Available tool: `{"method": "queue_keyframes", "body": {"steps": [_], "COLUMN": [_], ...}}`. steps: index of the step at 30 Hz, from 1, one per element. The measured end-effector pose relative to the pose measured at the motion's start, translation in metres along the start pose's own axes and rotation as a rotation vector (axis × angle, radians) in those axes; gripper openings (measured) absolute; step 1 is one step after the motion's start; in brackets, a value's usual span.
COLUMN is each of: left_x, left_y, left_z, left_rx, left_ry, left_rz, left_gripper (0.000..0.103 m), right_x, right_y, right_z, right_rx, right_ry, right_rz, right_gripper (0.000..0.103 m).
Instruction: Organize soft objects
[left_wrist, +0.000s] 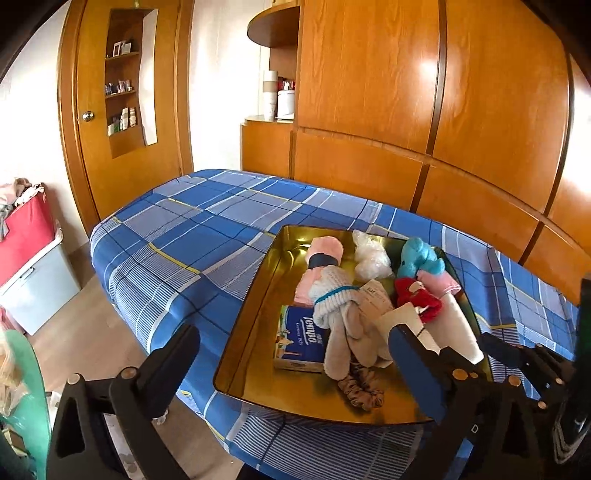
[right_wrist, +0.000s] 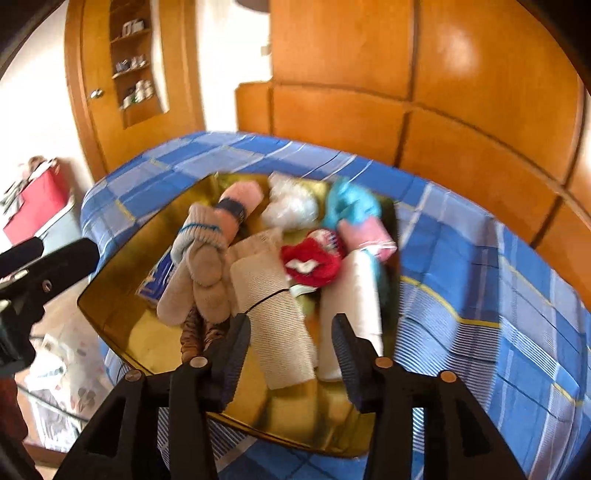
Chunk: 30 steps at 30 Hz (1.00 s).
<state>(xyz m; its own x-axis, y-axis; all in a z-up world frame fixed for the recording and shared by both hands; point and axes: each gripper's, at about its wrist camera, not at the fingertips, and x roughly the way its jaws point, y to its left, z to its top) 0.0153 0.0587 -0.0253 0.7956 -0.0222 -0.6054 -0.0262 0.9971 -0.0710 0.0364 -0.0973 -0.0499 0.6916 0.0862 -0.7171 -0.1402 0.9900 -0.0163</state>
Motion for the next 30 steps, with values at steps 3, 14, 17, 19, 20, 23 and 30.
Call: {"method": "queue_keyframes", "body": {"steps": [3, 14, 17, 19, 20, 23, 30], "left_x": [-0.005, -0.016, -0.016, -0.017, -0.017, -0.016, -0.015], "left_y": [-0.004, -0.011, -0.011, -0.011, -0.011, -0.011, -0.012], "left_z": [-0.001, -0.003, -0.002, -0.002, -0.002, -0.002, -0.002], "left_rx": [0.004, 0.010, 0.005, 0.004, 0.003, 0.006, 0.006], "left_ry": [-0.005, -0.036, -0.036, -0.040, -0.041, -0.036, -0.035], "left_rz": [0.014, 0.064, 0.063, 0.063, 0.063, 0.061, 0.059], "left_gripper": [0.103, 0.103, 0.103, 0.103, 0.103, 0.103, 0.103], "right_x": [-0.010, -0.027, -0.027, -0.028, -0.028, -0.029, -0.028], "right_y": [-0.001, -0.006, -0.006, -0.006, -0.006, -0.007, -0.007], "right_z": [-0.003, -0.008, -0.008, -0.008, -0.008, -0.009, -0.009], "right_rx": [0.027, 0.054, 0.060, 0.061, 0.062, 0.066, 0.069], "right_ry": [-0.027, -0.069, -0.073, -0.078, -0.080, -0.084, -0.083], "right_rz": [-0.052, -0.085, -0.084, -0.084, -0.084, -0.084, -0.082], "right_gripper": [0.051, 0.051, 0.051, 0.051, 0.051, 0.051, 0.051]}}
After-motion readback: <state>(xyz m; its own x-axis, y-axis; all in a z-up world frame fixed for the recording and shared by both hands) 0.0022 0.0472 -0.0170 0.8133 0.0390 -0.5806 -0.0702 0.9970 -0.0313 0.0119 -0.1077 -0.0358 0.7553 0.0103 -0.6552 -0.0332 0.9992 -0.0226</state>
